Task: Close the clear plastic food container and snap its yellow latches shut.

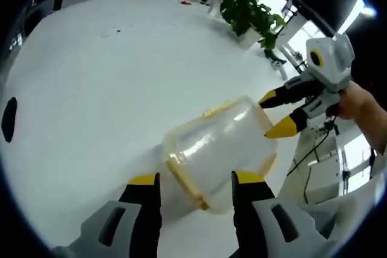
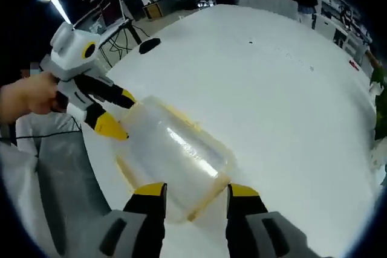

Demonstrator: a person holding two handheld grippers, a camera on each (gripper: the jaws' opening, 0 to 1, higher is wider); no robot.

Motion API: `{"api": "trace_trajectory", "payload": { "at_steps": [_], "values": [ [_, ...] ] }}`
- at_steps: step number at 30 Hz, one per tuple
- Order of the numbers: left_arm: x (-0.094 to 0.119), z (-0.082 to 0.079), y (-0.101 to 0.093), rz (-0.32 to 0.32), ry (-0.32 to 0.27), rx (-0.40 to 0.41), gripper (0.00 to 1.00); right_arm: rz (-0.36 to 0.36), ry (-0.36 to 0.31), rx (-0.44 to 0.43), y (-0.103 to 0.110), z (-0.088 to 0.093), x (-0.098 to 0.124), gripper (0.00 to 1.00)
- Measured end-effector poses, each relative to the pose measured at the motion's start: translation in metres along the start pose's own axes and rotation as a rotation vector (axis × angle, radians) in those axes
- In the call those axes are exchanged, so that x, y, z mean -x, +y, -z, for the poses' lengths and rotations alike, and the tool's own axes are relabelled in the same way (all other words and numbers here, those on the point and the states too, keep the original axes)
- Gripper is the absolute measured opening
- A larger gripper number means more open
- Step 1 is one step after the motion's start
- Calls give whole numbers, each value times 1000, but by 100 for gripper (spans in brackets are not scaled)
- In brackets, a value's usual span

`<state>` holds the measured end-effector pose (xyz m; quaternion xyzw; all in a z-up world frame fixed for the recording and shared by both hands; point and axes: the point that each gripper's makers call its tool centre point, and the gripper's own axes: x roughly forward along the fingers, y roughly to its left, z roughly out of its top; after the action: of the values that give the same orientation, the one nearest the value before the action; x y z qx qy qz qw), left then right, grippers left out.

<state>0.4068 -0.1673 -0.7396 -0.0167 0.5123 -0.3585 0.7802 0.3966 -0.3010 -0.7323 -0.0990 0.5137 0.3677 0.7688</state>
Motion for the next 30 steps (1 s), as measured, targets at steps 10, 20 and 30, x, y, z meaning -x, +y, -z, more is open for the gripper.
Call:
{"api": "trace_trajectory", "payload": {
  "at_steps": [10, 20, 30],
  "values": [
    [7, -6, 0, -3, -31, -188, 53, 7, -55, 69, -2, -9, 9, 46],
    [17, -11, 2, -18, -38, -378, 50, -6, -71, 352, 9, -9, 14, 42],
    [23, -26, -22, 99, -114, -501, 41, -42, -135, 448, 18, -22, 19, 42]
  ]
}}
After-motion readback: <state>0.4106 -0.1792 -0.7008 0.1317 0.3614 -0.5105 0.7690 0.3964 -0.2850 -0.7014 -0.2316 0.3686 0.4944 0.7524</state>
